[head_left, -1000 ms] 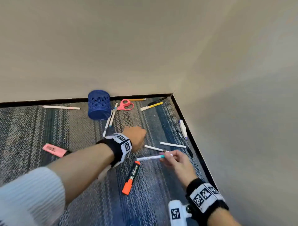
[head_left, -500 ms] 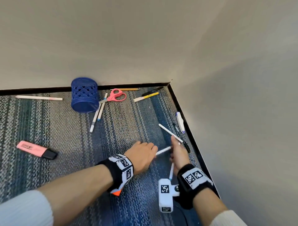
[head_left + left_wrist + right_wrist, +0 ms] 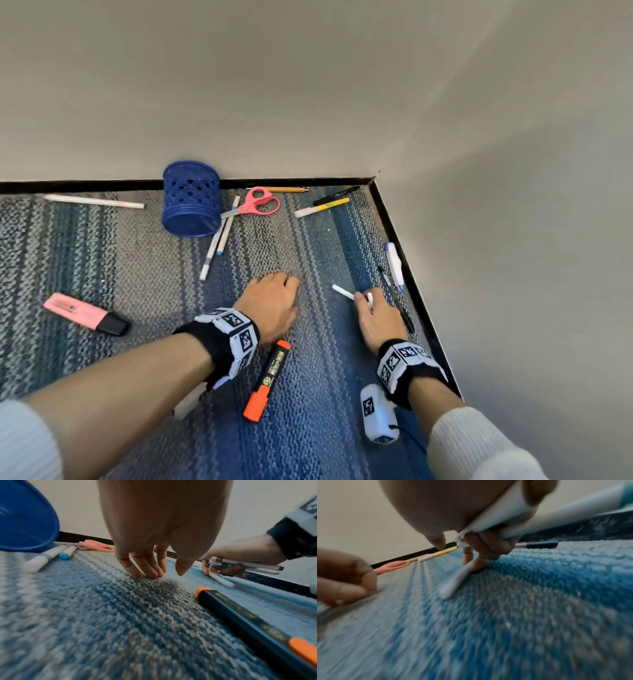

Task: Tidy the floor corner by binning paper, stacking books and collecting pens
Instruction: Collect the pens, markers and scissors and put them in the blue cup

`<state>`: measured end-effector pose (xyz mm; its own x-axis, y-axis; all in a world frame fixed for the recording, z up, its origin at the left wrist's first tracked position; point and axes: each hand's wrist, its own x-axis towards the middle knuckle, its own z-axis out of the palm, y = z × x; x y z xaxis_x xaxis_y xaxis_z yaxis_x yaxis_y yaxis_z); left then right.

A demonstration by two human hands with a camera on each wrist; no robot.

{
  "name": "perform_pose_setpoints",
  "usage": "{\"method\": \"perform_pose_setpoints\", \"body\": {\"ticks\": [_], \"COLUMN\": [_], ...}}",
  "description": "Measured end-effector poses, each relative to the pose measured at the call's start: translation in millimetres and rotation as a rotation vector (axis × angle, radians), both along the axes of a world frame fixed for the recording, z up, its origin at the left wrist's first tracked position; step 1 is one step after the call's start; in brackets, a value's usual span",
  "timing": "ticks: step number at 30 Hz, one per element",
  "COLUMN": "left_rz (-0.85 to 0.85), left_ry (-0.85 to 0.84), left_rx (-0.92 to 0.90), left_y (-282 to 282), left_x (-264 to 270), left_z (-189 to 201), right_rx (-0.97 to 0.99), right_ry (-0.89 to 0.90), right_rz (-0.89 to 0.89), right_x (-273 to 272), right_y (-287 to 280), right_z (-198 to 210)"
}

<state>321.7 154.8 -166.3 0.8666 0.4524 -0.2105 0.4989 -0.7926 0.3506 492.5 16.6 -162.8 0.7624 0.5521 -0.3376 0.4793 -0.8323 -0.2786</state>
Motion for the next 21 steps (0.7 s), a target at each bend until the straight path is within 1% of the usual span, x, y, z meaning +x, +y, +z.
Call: {"method": "perform_pose_setpoints", "body": {"ticks": [3,5,8,10,13,15,17,19,21], "left_rz": [-0.028,-0.06,-0.137,-0.184,-0.2,-0.154,-0.069,0.003,0.041], "left_ry": [0.028,0.066,0.181,0.234,0.22,0.186,0.146,0.107,0.048], "left_rx": [0.004,0.048,0.067,0.076,0.063,0.018,-0.087,-0.2,-0.298], "left_y": [2.9,1.6,-8.1,-18.4,-29.9,-28.9,-23.6,-16.9,-10.9], "left_x": [-9.8,-12.3,-17.9,-23.7,-29.6,-30.3,-28.8,-26.6,-26.1], "left_z": [-3.3,0.4,2.9,0.8,-4.4,-4.3,-3.5,-4.5,-6.8], "right_rx": [-0.027,-0.048,-0.014,-0.068,-0.095,-0.061,0.004,0.012,-0.07], "right_ry": [-0.075,-0.125,-0.051,-0.032,-0.092,-0.177,-0.225,-0.204,-0.152], "right_rz": [0.035,-0.009,-0.119,-0.127,-0.141,-0.172,-0.185,-0.199,-0.207], "right_x": [-20.2,-28.2,-28.9,-22.0,-8.2,1.2,10.7,20.8,28.4], "right_y": [-2.1,-3.7,-7.6,-11.8,-22.1,-31.0,-40.2,-48.0,-53.3], "right_z": [-5.2,-6.9,-3.9,-1.4,4.6,6.8,5.8,2.6,-0.9]}}
